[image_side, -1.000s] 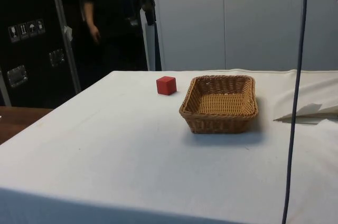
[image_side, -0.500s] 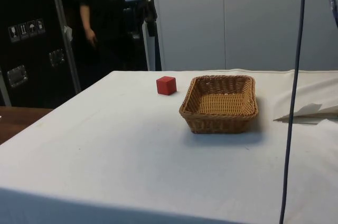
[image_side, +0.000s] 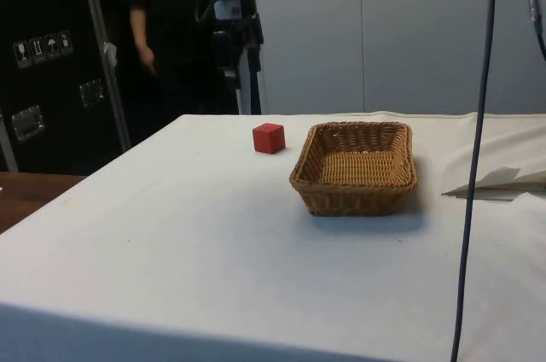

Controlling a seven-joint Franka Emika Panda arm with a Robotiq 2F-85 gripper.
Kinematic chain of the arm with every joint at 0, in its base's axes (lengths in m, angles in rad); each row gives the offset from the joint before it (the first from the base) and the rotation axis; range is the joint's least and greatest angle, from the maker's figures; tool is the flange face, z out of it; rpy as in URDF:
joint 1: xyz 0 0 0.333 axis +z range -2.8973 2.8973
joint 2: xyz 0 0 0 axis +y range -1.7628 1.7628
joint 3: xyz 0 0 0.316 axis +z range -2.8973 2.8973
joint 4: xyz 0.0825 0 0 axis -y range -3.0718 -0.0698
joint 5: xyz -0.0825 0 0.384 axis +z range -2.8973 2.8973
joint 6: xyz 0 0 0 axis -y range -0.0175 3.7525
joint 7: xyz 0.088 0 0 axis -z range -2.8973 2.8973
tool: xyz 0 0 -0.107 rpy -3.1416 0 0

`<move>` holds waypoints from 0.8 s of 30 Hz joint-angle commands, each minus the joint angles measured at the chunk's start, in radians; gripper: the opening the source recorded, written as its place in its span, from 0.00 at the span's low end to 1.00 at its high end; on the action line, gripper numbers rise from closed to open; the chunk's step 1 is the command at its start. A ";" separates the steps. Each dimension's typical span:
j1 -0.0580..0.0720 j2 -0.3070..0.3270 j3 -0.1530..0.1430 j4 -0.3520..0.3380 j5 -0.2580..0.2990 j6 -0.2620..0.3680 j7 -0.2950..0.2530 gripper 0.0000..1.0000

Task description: Pick up the cube and place it into the basket.

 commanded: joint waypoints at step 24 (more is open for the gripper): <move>-0.032 0.095 -0.057 -0.049 0.093 0.208 -0.115 1.00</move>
